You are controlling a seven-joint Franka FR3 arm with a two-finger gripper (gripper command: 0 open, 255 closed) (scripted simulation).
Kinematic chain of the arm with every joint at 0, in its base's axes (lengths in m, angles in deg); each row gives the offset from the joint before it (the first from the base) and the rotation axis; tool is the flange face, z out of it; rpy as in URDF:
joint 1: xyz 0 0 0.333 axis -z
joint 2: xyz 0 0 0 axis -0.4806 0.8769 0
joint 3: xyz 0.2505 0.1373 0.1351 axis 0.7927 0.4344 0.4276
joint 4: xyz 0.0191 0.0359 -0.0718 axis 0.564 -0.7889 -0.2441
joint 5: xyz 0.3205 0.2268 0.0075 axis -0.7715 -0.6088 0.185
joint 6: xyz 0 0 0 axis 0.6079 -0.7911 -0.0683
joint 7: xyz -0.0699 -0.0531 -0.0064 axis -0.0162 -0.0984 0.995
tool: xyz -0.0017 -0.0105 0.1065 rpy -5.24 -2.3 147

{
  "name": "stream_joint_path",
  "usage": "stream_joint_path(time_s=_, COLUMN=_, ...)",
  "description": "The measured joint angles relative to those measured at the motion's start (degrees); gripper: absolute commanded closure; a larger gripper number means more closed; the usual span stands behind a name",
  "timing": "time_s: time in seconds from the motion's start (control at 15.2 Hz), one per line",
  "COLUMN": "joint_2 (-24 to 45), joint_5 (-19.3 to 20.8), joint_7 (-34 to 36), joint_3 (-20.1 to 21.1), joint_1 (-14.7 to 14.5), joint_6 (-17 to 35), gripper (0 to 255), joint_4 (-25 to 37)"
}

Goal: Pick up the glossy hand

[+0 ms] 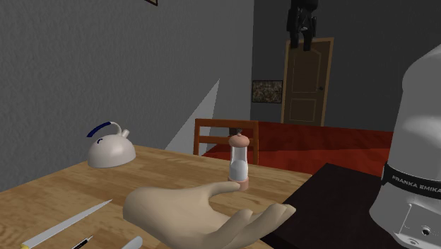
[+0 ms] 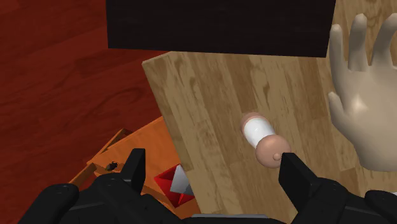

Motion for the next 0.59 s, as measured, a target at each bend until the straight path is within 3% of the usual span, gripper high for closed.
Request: stream_joint_path(time_s=0.59, joint_2=4.62, joint_5=-2.69, joint_7=0.66, joint_3=4.04, joint_1=-4.28, joint_6=9.32, gripper=0, joint_4=-6.18)
